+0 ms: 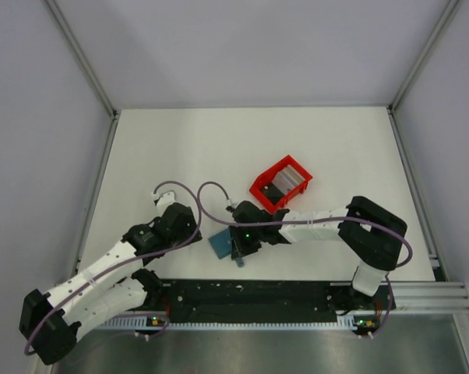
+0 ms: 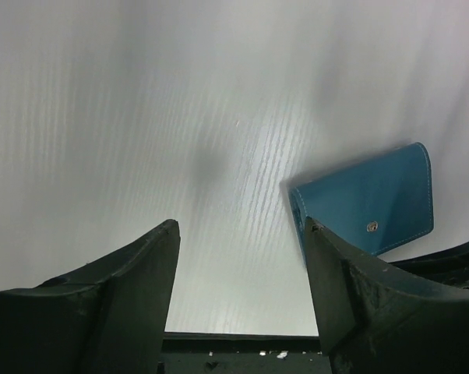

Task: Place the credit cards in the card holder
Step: Open the card holder at the center of the board.

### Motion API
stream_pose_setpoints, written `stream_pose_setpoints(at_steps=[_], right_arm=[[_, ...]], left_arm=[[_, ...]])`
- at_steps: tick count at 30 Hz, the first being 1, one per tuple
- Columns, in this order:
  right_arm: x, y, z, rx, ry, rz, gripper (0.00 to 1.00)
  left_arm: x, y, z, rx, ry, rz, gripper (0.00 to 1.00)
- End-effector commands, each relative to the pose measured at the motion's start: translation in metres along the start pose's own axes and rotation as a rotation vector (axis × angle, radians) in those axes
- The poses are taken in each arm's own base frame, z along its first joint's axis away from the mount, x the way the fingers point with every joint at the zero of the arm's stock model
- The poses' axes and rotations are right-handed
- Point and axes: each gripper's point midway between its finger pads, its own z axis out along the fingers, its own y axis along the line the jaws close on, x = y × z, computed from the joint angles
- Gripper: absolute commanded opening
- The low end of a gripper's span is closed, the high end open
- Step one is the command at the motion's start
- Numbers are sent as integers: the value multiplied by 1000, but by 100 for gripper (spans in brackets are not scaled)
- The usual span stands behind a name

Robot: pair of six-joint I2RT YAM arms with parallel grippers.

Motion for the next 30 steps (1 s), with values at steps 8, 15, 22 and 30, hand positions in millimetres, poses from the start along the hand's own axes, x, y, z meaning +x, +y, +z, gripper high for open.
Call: stream_pose_setpoints(at_steps=[8,15,22,30], right_arm=[[4,-13,0,35,-64,139,15],[5,-37,-14,74,-147,222,14],[5,-66,-21,139,-150,261,15],[-4,-97,-35,203,-175,257,16]], left_arm=[[-20,-62,10,221,-29,121,70],[8,-67,42,261,46,151,70],[33,-88,41,409,148,147,71],[61,-93,37,525,234,98,70]])
